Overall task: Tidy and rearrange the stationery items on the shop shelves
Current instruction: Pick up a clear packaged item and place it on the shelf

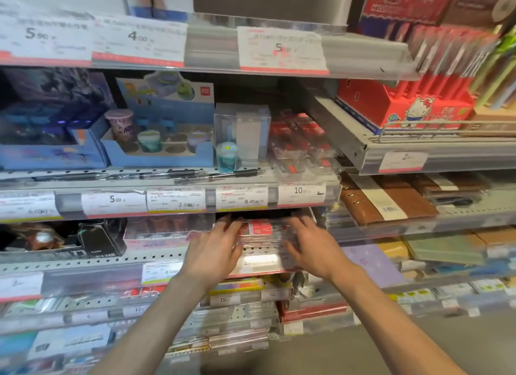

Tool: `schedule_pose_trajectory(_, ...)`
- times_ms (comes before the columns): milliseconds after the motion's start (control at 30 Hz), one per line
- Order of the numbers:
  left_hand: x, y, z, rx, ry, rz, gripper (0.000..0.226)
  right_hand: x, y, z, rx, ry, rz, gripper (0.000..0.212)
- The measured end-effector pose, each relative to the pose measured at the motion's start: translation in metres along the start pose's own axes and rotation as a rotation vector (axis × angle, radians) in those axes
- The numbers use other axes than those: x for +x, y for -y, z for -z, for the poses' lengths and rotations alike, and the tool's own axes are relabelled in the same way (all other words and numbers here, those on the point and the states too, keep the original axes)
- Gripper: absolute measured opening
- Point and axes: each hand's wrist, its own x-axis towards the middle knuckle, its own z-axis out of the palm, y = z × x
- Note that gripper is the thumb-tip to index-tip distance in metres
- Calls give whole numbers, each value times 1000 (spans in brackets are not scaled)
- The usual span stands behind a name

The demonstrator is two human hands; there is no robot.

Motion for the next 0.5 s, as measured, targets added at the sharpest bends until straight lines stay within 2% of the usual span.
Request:
schedule_pose_trajectory(133, 5, -13, -11, -6, 45, 62, 49, 7, -9, -5, 25, 40, 42, 48)
schedule_pose_trajectory(267, 5, -20, -18, -25, -40, 122, 43, 10, -17, -13, 50, 21, 93, 45)
schedule_pose_trajectory(500, -6, -24, -15, -74, -155, 120, 42, 4, -21, -4, 115, -27, 149, 42)
